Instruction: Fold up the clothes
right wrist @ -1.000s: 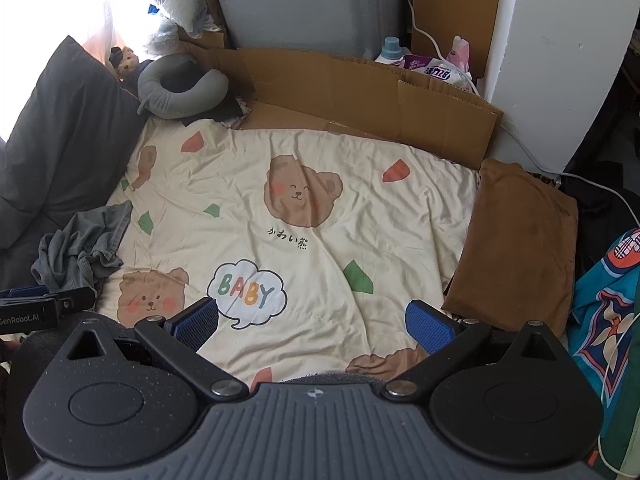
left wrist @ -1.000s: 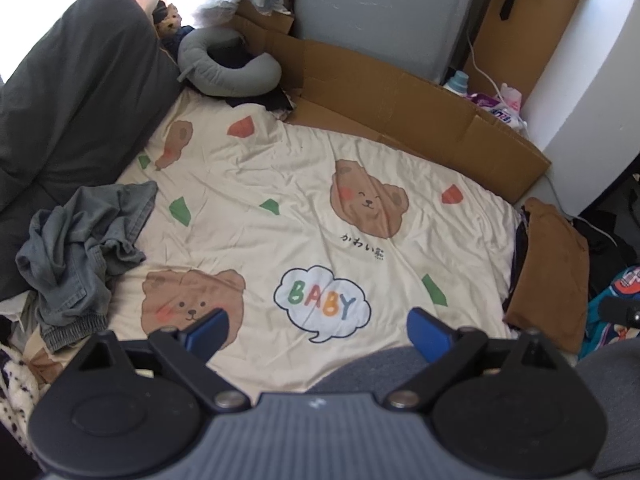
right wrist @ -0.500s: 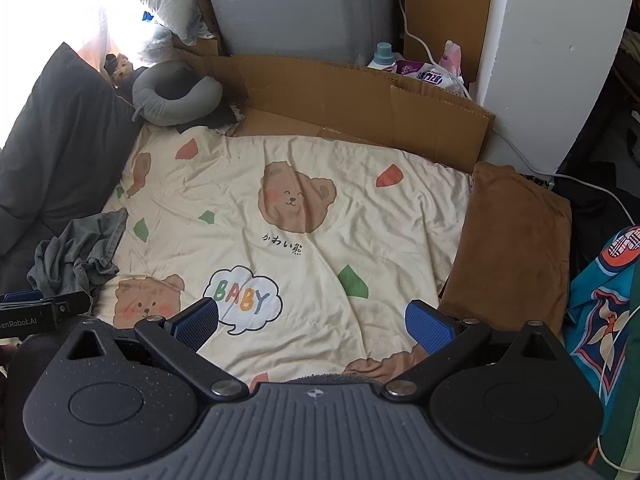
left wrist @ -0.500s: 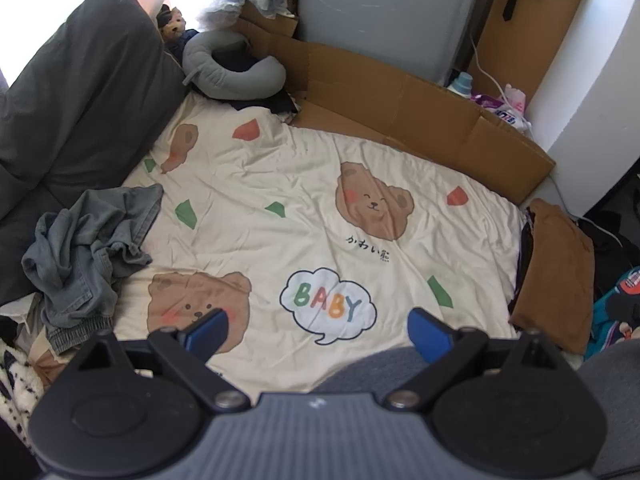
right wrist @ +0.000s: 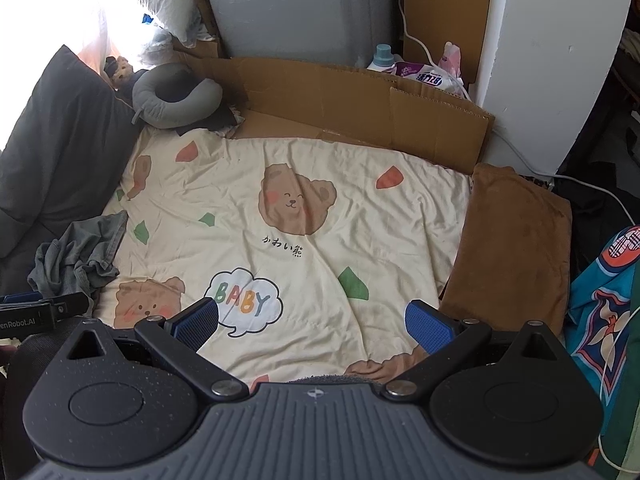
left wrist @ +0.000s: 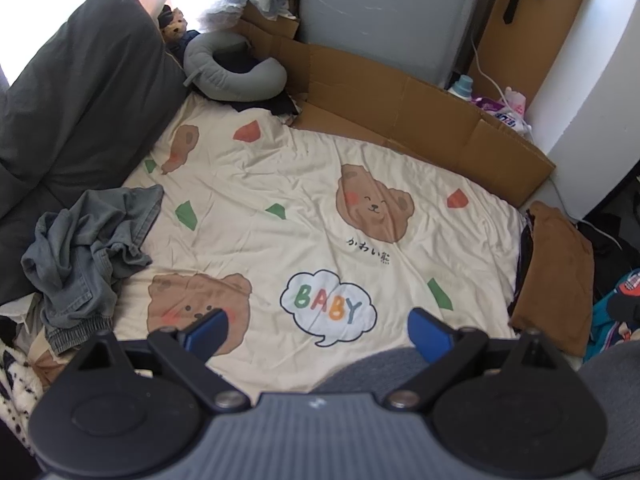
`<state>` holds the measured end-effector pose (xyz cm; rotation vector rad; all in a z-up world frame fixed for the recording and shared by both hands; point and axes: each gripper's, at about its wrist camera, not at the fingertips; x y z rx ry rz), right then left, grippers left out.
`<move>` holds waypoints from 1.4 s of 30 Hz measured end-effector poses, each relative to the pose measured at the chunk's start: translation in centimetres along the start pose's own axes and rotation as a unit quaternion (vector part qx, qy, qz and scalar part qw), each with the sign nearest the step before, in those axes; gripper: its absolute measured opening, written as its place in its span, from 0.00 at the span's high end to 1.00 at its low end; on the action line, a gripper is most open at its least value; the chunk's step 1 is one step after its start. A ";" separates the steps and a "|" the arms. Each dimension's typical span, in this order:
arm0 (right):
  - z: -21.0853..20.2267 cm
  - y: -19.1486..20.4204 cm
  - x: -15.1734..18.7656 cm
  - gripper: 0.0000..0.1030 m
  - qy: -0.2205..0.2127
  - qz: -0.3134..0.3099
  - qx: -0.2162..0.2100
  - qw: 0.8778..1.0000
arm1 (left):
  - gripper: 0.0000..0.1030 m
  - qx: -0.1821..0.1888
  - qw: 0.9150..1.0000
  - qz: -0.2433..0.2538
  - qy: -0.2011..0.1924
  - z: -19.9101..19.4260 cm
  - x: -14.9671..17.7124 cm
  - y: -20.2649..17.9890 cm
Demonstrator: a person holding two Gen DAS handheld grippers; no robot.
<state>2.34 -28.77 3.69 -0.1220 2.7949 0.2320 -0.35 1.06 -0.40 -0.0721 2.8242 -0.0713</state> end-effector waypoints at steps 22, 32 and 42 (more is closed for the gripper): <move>-0.5 0.0 0.1 0.00 -0.003 0.002 0.010 1.000 | 0.05 -0.006 1.000 -0.004 -0.012 -0.5 0.4 0.4; -1.3 -0.4 0.4 0.00 -0.008 0.004 0.010 1.000 | 0.03 0.003 1.000 0.010 -0.012 -1.6 0.7 0.5; -2.5 0.1 0.3 0.00 -0.022 0.005 0.001 1.000 | 0.03 0.013 1.000 -0.003 -0.022 -3.2 0.2 2.0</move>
Point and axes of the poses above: each gripper's, at about its wrist camera, not at the fingertips, and z roughly the way its jaws point, y to its left, x to its underside, and after that the axes turned 10 degrees about y, right-handed
